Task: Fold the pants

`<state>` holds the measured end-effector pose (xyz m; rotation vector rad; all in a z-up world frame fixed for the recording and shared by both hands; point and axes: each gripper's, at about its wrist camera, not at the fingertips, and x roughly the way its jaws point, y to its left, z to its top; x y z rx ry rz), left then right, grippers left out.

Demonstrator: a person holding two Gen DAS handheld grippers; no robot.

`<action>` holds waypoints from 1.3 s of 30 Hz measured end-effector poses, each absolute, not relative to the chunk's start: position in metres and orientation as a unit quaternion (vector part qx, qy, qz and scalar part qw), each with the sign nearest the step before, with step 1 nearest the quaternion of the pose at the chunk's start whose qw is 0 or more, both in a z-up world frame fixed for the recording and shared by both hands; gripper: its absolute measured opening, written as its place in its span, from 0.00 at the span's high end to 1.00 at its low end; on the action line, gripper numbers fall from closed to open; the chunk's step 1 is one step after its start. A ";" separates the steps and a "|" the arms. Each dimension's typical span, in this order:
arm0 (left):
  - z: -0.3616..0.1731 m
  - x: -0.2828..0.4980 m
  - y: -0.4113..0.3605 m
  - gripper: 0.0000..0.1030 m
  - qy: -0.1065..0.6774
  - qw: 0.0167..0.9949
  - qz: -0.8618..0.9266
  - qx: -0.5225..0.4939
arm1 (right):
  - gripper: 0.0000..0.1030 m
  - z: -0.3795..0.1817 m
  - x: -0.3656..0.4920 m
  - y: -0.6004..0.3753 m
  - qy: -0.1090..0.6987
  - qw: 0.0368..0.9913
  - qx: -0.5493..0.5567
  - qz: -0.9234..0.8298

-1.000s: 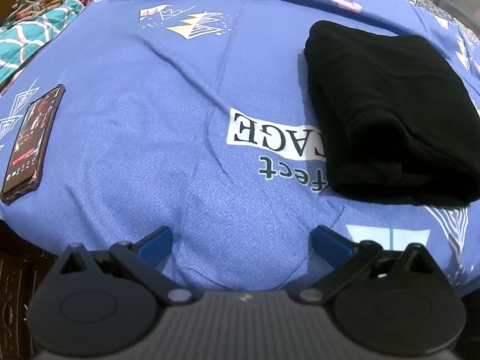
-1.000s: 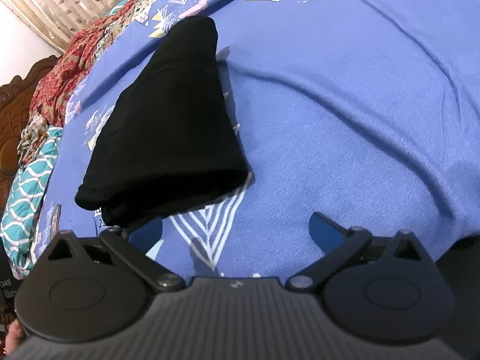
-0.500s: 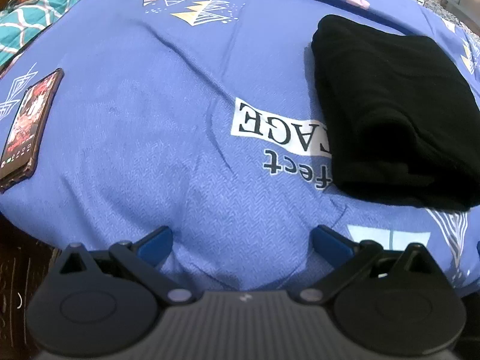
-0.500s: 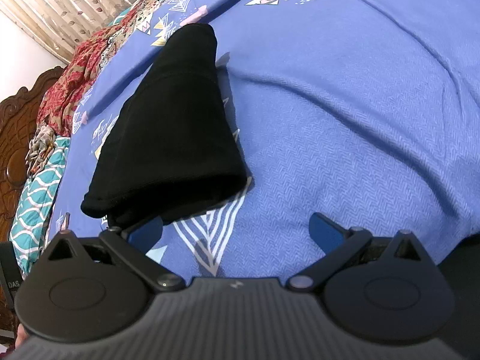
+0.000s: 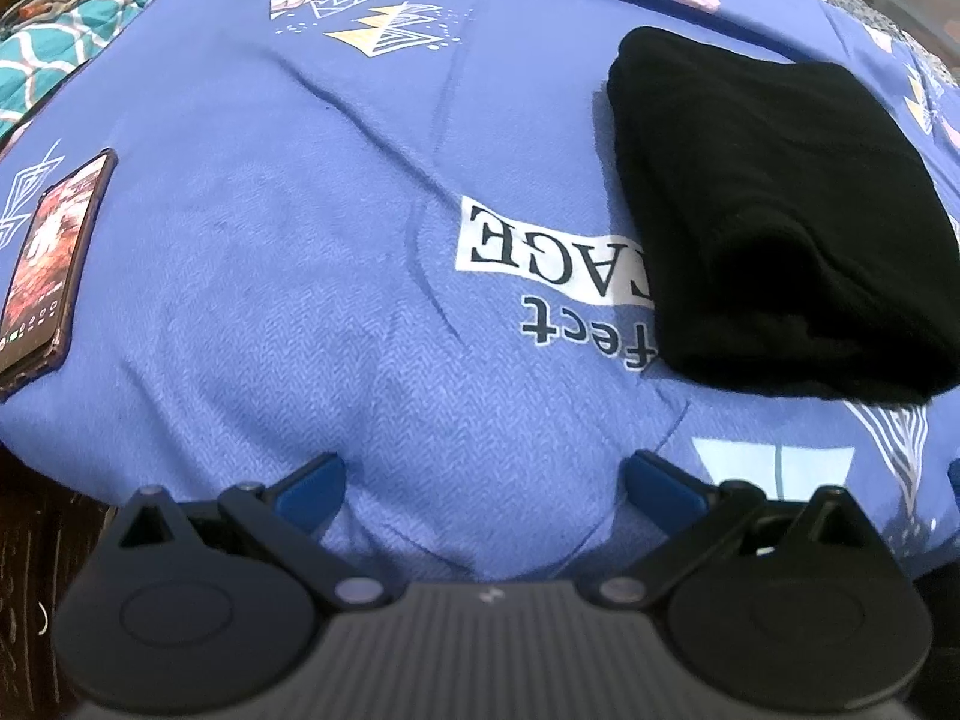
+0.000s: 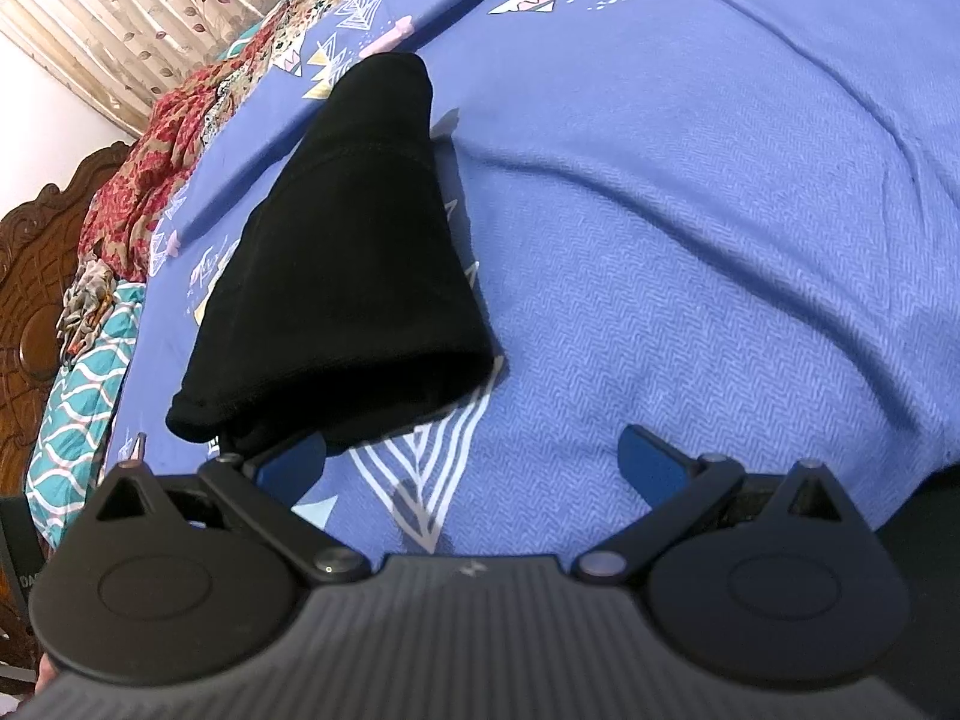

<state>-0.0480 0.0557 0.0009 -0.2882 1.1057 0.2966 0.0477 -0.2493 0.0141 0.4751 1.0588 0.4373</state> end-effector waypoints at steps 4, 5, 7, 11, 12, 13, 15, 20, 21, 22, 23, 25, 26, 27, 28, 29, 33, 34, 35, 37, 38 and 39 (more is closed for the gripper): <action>0.011 -0.053 0.057 0.00 0.517 0.837 0.134 -0.121 | 0.00 0.019 0.046 -0.251 0.492 0.818 0.221 0.201; 0.016 -0.056 0.058 0.00 0.511 0.842 0.135 -0.113 | 0.00 0.023 0.045 -0.251 0.486 0.824 0.217 0.196; 0.026 -0.061 0.060 0.00 0.498 0.851 0.133 -0.105 | 0.00 0.029 0.044 -0.254 0.468 0.837 0.214 0.187; 0.043 -0.067 0.067 0.00 0.479 0.861 0.127 -0.113 | 0.00 0.041 0.043 -0.257 0.426 0.858 0.223 0.178; 0.045 -0.065 0.070 0.00 0.474 0.864 0.125 -0.118 | 0.00 0.044 0.043 -0.257 0.417 0.864 0.220 0.178; 0.048 -0.062 0.074 0.00 0.469 0.866 0.121 -0.123 | 0.00 0.045 0.043 -0.256 0.411 0.868 0.214 0.178; 0.050 -0.057 0.078 0.00 0.465 0.868 0.109 -0.138 | 0.00 0.042 0.045 -0.253 0.416 0.866 0.210 0.181; 0.056 -0.024 0.088 0.00 0.460 0.868 0.083 -0.167 | 0.00 0.044 0.055 -0.252 0.417 0.863 0.213 0.189; 0.057 -0.015 0.090 0.00 0.459 0.868 0.075 -0.171 | 0.00 0.046 0.057 -0.251 0.416 0.862 0.215 0.194; 0.055 -0.007 0.092 0.00 0.459 0.869 0.070 -0.172 | 0.00 0.047 0.060 -0.250 0.414 0.862 0.215 0.199; 0.055 -0.001 0.093 0.00 0.459 0.869 0.067 -0.171 | 0.00 0.049 0.063 -0.248 0.412 0.862 0.212 0.204; 0.051 0.013 0.095 0.00 0.462 0.869 0.062 -0.168 | 0.00 0.052 0.069 -0.245 0.409 0.862 0.207 0.217; 0.049 0.020 0.096 0.00 0.464 0.868 0.055 -0.170 | 0.00 0.052 0.072 -0.243 0.407 0.862 0.206 0.223; 0.046 0.026 0.097 0.00 0.465 0.867 0.046 -0.174 | 0.00 0.052 0.075 -0.242 0.404 0.861 0.207 0.228; 0.042 0.031 0.097 0.00 0.469 0.864 0.041 -0.178 | 0.00 0.052 0.080 -0.239 0.401 0.861 0.209 0.234; 0.038 0.038 0.098 0.00 0.473 0.861 0.037 -0.183 | 0.00 0.051 0.084 -0.237 0.399 0.860 0.209 0.239; 0.017 0.061 0.095 0.00 0.490 0.845 0.008 -0.212 | 0.00 0.039 0.105 -0.225 0.406 0.853 0.208 0.256; 0.011 0.065 0.094 0.00 0.493 0.840 -0.002 -0.227 | 0.00 0.034 0.110 -0.221 0.412 0.847 0.210 0.261; 0.007 0.067 0.093 0.00 0.494 0.835 -0.013 -0.242 | 0.01 0.029 0.114 -0.218 0.418 0.843 0.211 0.266; -0.001 0.071 0.093 0.00 0.493 0.827 -0.027 -0.270 | 0.01 0.020 0.120 -0.212 0.431 0.833 0.216 0.273; -0.004 0.072 0.092 0.00 0.492 0.826 -0.026 -0.273 | 0.01 0.013 0.123 -0.212 0.440 0.820 0.237 0.279; -0.005 0.072 0.090 0.00 0.489 0.828 -0.024 -0.272 | 0.02 0.007 0.126 -0.213 0.454 0.802 0.264 0.284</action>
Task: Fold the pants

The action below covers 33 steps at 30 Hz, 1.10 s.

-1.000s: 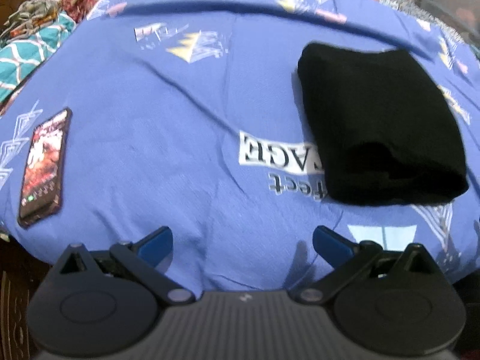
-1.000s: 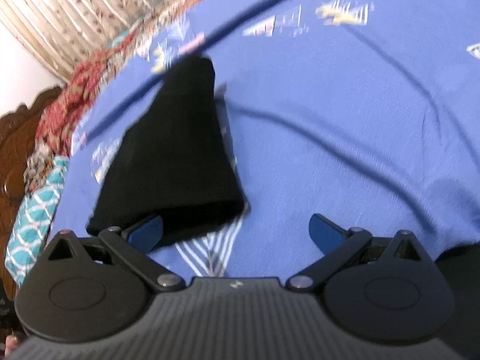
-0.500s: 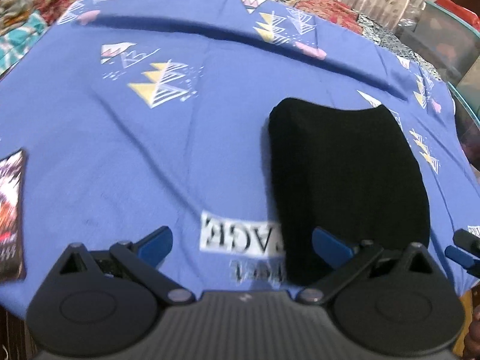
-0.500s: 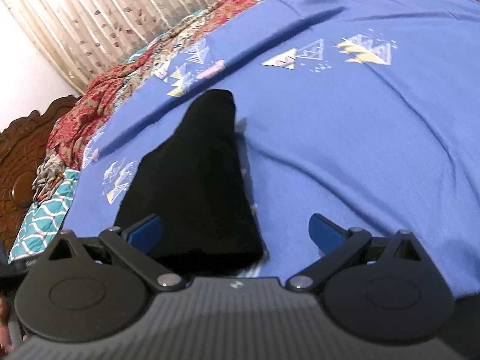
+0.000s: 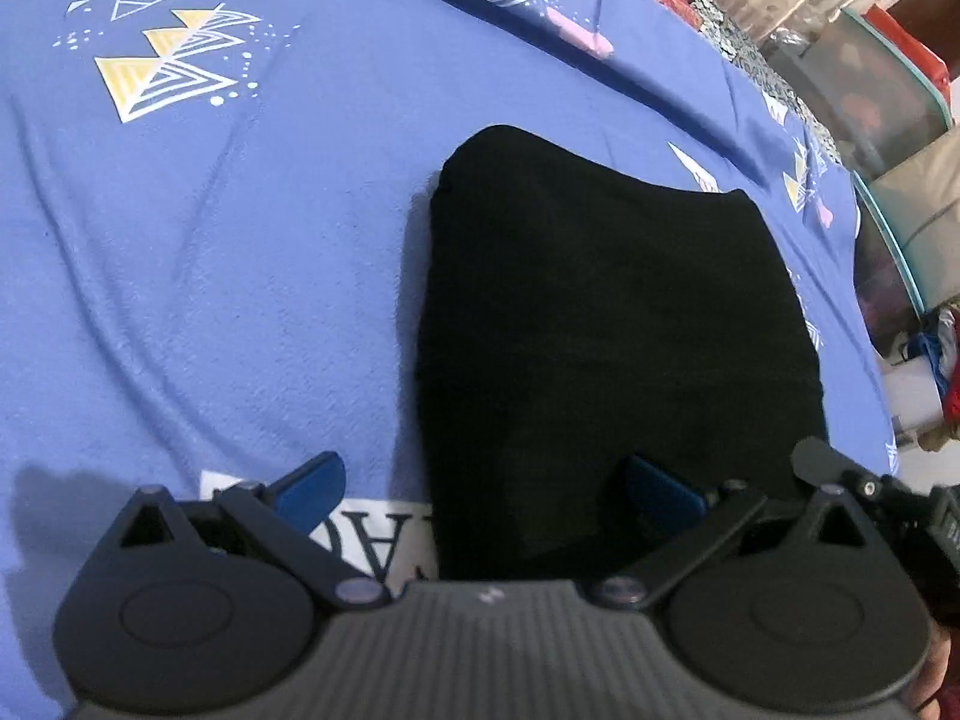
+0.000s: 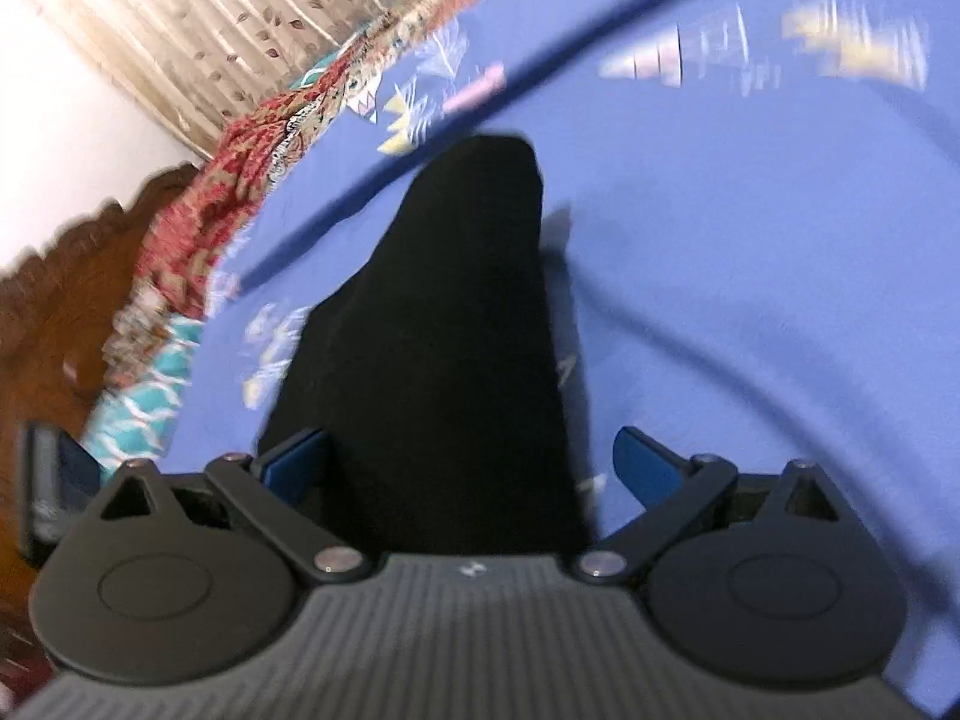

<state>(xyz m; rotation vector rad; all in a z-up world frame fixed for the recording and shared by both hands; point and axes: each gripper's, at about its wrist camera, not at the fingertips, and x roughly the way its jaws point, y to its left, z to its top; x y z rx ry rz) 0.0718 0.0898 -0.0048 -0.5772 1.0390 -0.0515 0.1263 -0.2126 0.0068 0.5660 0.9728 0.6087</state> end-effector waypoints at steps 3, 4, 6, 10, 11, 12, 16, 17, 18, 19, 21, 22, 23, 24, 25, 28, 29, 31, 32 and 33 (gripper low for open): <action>-0.004 0.068 0.086 0.00 0.484 0.828 -0.042 -0.279 | 0.06 0.000 0.128 -0.208 0.484 0.762 0.307 0.301; -0.005 0.067 0.087 0.00 0.485 0.822 -0.060 -0.292 | 0.06 0.003 0.125 -0.204 0.482 0.768 0.291 0.305; -0.007 0.066 0.088 0.00 0.486 0.817 -0.074 -0.301 | 0.06 0.008 0.121 -0.200 0.479 0.775 0.266 0.315; -0.012 0.068 0.095 0.00 0.485 0.813 -0.086 -0.309 | 0.07 0.005 0.125 -0.208 0.490 0.759 0.290 0.316; -0.012 0.069 0.097 0.00 0.486 0.811 -0.087 -0.313 | 0.07 0.004 0.125 -0.209 0.491 0.757 0.293 0.317; -0.012 0.070 0.099 0.00 0.487 0.810 -0.086 -0.315 | 0.06 0.005 0.125 -0.209 0.491 0.758 0.291 0.317; -0.008 0.072 0.106 0.00 0.483 0.816 -0.068 -0.311 | 0.05 0.007 0.125 -0.207 0.485 0.767 0.281 0.313; -0.008 0.072 0.107 0.00 0.482 0.815 -0.067 -0.313 | 0.04 0.007 0.126 -0.207 0.486 0.767 0.279 0.313; -0.010 0.073 0.108 0.00 0.483 0.814 -0.066 -0.317 | 0.04 0.008 0.126 -0.207 0.486 0.767 0.277 0.313; -0.011 0.074 0.107 0.00 0.483 0.813 -0.064 -0.318 | 0.04 0.008 0.128 -0.209 0.485 0.769 0.274 0.313; -0.014 0.073 0.100 0.00 0.481 0.819 -0.056 -0.309 | 0.06 0.008 0.132 -0.207 0.482 0.771 0.268 0.318; -0.014 0.075 0.093 0.00 0.476 0.824 -0.054 -0.303 | 0.11 0.006 0.133 -0.204 0.486 0.768 0.268 0.321; -0.015 0.076 0.085 0.01 0.471 0.827 -0.062 -0.301 | 0.19 0.004 0.135 -0.200 0.492 0.763 0.265 0.325; -0.016 0.077 0.079 0.01 0.468 0.825 -0.078 -0.308 | 0.27 0.005 0.136 -0.196 0.495 0.766 0.255 0.322; -0.016 0.076 0.074 0.04 0.463 0.824 -0.085 -0.315 | 0.33 0.008 0.136 -0.194 0.494 0.767 0.250 0.324; -0.008 0.078 0.076 0.26 0.451 0.819 -0.099 -0.341 | 0.51 0.025 0.136 -0.196 0.479 0.770 0.246 0.343; -0.002 0.080 0.080 0.31 0.447 0.816 -0.102 -0.351 | 0.52 0.034 0.135 -0.194 0.469 0.778 0.230 0.349; 0.018 0.085 0.087 0.39 0.428 0.824 -0.110 -0.353 | 0.53 0.051 0.134 -0.186 0.437 0.797 0.199 0.367; 0.033 0.089 0.089 0.39 0.411 0.838 -0.112 -0.341 | 0.53 0.060 0.135 -0.183 0.418 0.805 0.190 0.376; 0.048 0.094 0.090 0.39 0.392 0.853 -0.113 -0.327 | 0.53 0.072 0.139 -0.180 0.392 0.815 0.186 0.385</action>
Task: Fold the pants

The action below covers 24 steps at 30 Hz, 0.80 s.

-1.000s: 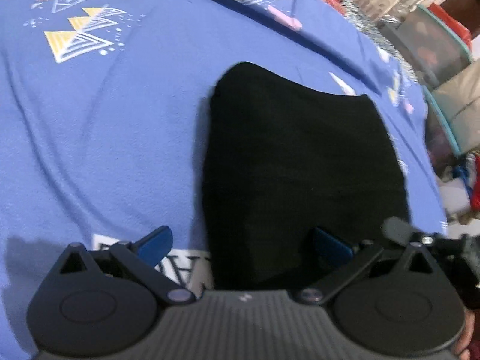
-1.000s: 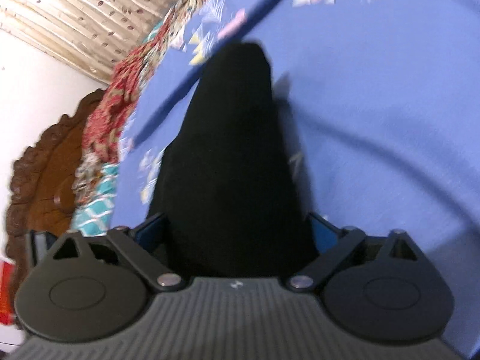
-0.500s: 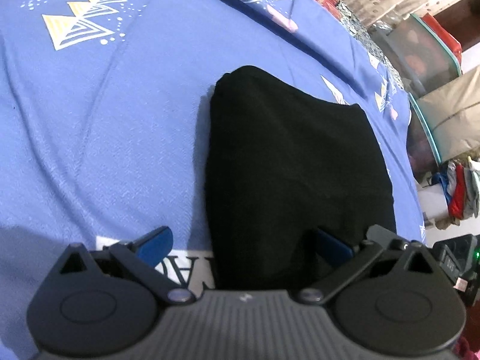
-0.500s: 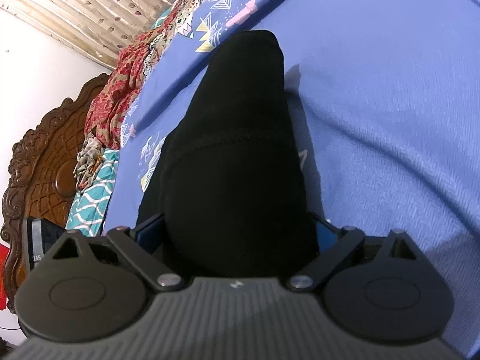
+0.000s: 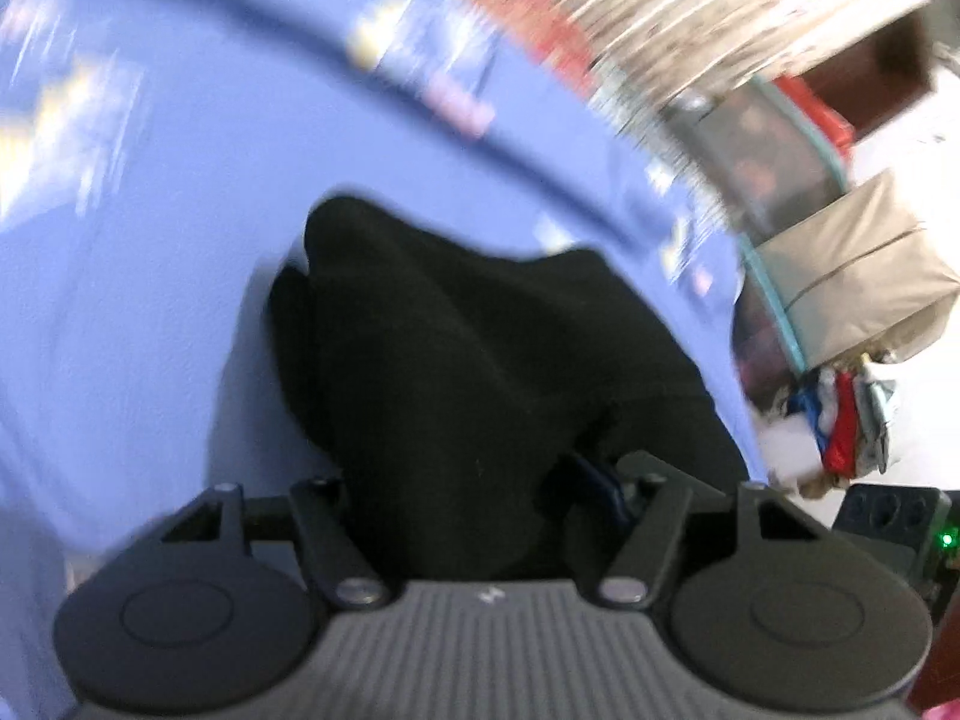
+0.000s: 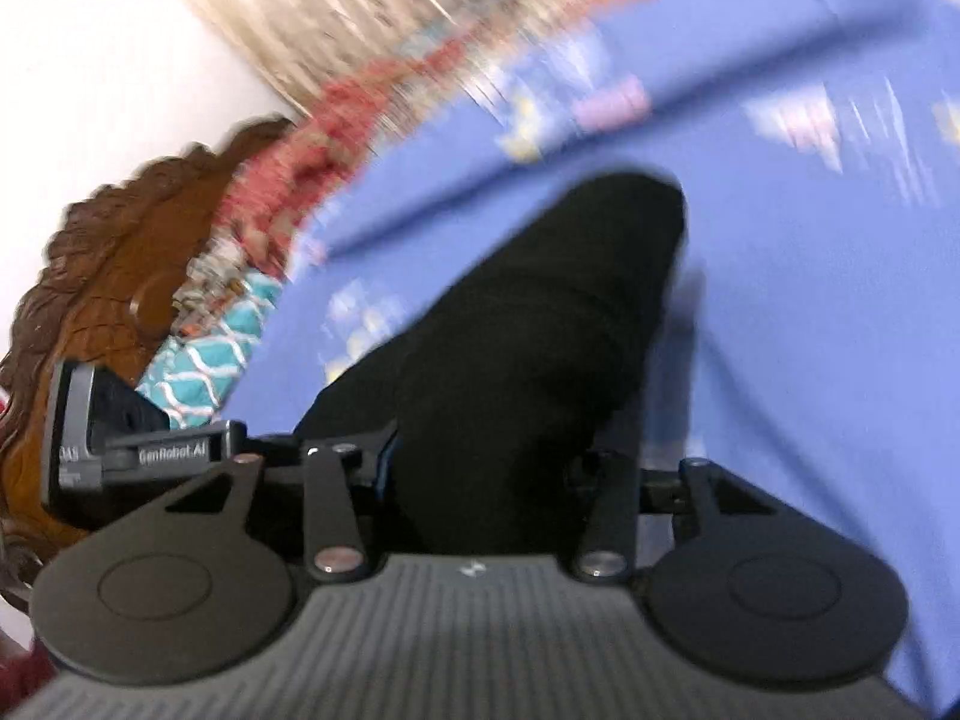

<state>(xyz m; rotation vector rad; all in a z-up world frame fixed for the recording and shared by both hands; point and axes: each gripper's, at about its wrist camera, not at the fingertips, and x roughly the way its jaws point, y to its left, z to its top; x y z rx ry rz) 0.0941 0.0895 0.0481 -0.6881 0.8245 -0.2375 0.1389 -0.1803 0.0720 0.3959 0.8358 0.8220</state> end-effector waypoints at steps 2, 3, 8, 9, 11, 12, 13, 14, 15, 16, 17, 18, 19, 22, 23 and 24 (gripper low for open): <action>0.077 0.108 0.093 0.39 0.352 0.881 -0.114 -0.296 | 0.53 0.091 0.154 -0.176 0.347 0.828 0.191 0.398; 0.090 0.119 0.095 0.39 0.336 0.893 -0.114 -0.277 | 0.53 0.097 0.163 -0.175 0.327 0.833 0.193 0.403; 0.116 0.187 0.095 0.38 0.289 0.930 -0.099 -0.206 | 0.53 0.112 0.225 -0.162 0.242 0.864 0.178 0.403; 0.109 0.205 0.096 0.37 0.295 0.930 -0.093 -0.200 | 0.52 0.107 0.238 -0.160 0.243 0.867 0.177 0.397; 0.088 0.235 0.094 0.36 0.321 0.922 -0.078 -0.202 | 0.52 0.089 0.267 -0.155 0.263 0.871 0.176 0.375; 0.072 0.252 0.093 0.36 0.341 0.915 -0.066 -0.206 | 0.52 0.078 0.278 -0.153 0.274 0.874 0.171 0.364; 0.058 0.264 0.088 0.36 0.359 0.908 -0.056 -0.208 | 0.52 0.065 0.288 -0.150 0.289 0.876 0.163 0.350; 0.039 0.277 0.084 0.36 0.384 0.899 -0.041 -0.205 | 0.52 0.050 0.299 -0.146 0.309 0.877 0.156 0.334; 0.020 0.287 0.079 0.37 0.412 0.889 -0.020 -0.196 | 0.52 0.035 0.309 -0.145 0.335 0.874 0.154 0.318; 0.004 0.293 0.076 0.30 0.436 0.880 -0.002 -0.187 | 0.51 0.015 0.320 -0.143 0.377 0.867 0.153 0.288; -0.006 0.291 0.074 0.26 0.434 0.880 0.001 -0.195 | 0.45 0.001 0.325 -0.145 0.402 0.863 0.153 0.264; -0.009 0.285 0.072 0.20 0.420 0.885 0.006 -0.203 | 0.40 -0.007 0.325 -0.150 0.407 0.861 0.169 0.254; -0.007 0.280 0.070 0.18 0.412 0.889 0.013 -0.202 | 0.40 -0.009 0.323 -0.157 0.403 0.859 0.190 0.254; 0.002 0.266 0.067 0.17 0.412 0.890 0.017 -0.194 | 0.29 0.002 0.313 -0.160 0.396 0.869 0.172 0.243; 0.007 0.261 0.067 0.17 0.412 0.890 0.021 -0.194 | 0.24 0.010 0.305 -0.161 0.387 0.877 0.158 0.236; 0.013 0.255 0.067 0.17 0.409 0.892 0.025 -0.191 | 0.19 0.016 0.299 -0.162 0.379 0.884 0.150 0.229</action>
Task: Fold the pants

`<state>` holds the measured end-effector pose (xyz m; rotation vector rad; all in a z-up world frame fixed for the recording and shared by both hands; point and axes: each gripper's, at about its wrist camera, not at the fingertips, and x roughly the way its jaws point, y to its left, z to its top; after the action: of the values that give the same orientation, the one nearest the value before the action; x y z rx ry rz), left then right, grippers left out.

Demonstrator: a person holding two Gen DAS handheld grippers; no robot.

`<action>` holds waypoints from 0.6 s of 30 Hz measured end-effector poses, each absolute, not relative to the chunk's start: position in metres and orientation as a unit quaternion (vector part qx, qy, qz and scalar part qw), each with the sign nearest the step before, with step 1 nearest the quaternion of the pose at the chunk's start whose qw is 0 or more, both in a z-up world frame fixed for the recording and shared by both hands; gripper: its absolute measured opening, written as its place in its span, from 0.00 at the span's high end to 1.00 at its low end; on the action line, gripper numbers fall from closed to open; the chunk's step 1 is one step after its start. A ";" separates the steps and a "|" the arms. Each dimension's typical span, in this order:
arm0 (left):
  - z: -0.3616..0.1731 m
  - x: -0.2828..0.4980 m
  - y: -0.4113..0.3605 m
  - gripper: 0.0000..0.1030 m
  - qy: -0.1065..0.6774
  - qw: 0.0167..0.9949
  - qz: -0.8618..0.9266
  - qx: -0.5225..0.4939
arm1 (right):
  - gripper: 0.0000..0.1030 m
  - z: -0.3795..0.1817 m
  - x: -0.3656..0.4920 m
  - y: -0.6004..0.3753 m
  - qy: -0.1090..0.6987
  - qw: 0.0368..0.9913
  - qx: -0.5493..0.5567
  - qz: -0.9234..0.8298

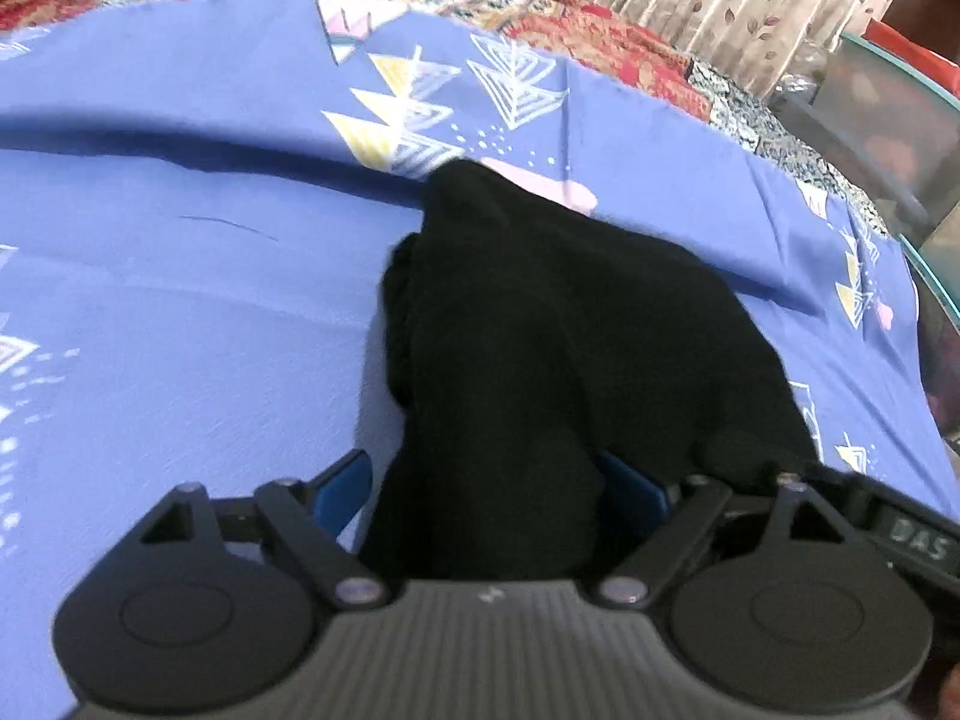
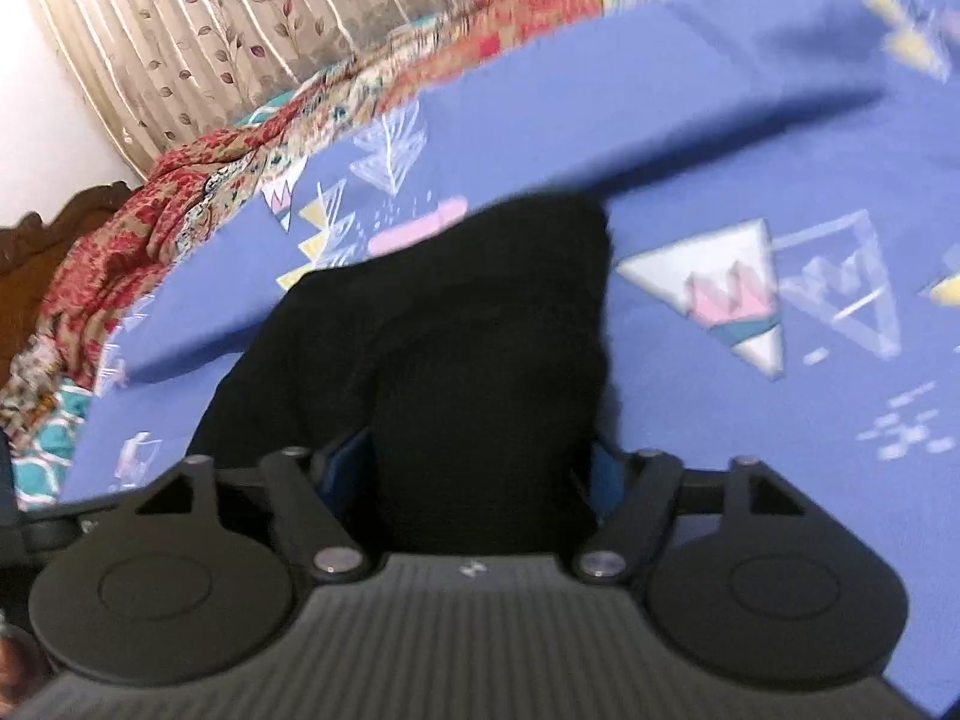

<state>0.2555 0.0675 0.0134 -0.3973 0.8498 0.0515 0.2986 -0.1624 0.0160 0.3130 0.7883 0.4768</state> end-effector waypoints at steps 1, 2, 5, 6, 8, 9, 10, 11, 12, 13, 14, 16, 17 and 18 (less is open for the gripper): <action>0.019 0.245 0.067 0.16 0.406 0.895 0.030 -0.185 | 0.17 0.025 0.286 -0.169 0.367 0.891 0.148 0.223; 0.024 0.229 0.065 0.16 0.402 0.898 0.036 -0.172 | 0.15 0.028 0.278 -0.175 0.359 0.894 0.150 0.221; 0.036 0.194 0.058 0.13 0.399 0.904 0.054 -0.141 | 0.15 0.036 0.247 -0.191 0.350 0.898 0.155 0.219; 0.037 0.183 0.053 0.12 0.402 0.904 0.061 -0.132 | 0.15 0.036 0.234 -0.192 0.350 0.897 0.155 0.219; 0.040 0.151 0.045 0.10 0.408 0.903 0.073 -0.116 | 0.15 0.038 0.205 -0.195 0.350 0.900 0.148 0.213; 0.040 0.137 0.041 0.08 0.410 0.902 0.078 -0.109 | 0.14 0.039 0.191 -0.198 0.349 0.902 0.147 0.208; 0.041 0.123 0.036 0.06 0.413 0.901 0.086 -0.100 | 0.13 0.040 0.176 -0.200 0.348 0.903 0.146 0.204; 0.043 0.108 0.031 0.05 0.415 0.900 0.095 -0.091 | 0.12 0.040 0.161 -0.201 0.349 0.904 0.143 0.200; 0.044 0.095 0.028 0.03 0.418 0.899 0.103 -0.086 | 0.11 0.040 0.147 -0.202 0.351 0.905 0.139 0.198; 0.046 0.083 0.024 0.02 0.420 0.897 0.110 -0.085 | 0.11 0.041 0.138 -0.202 0.354 0.905 0.135 0.196; 0.047 0.074 0.022 0.02 0.422 0.895 0.115 -0.088 | 0.11 0.041 0.130 -0.200 0.358 0.904 0.131 0.195; 0.052 0.054 0.017 0.01 0.426 0.891 0.123 -0.097 | 0.11 0.042 0.111 -0.201 0.367 0.900 0.125 0.199; 0.055 0.048 0.016 0.00 0.426 0.890 0.126 -0.101 | 0.11 0.043 0.105 -0.199 0.369 0.899 0.122 0.202; 0.058 0.039 0.014 0.00 0.424 0.890 0.131 -0.103 | 0.11 0.045 0.100 -0.199 0.369 0.899 0.121 0.205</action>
<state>0.0392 0.0139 0.0584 -0.2131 0.8796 0.2715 0.0996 -0.1986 0.0450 0.2499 0.7638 0.4238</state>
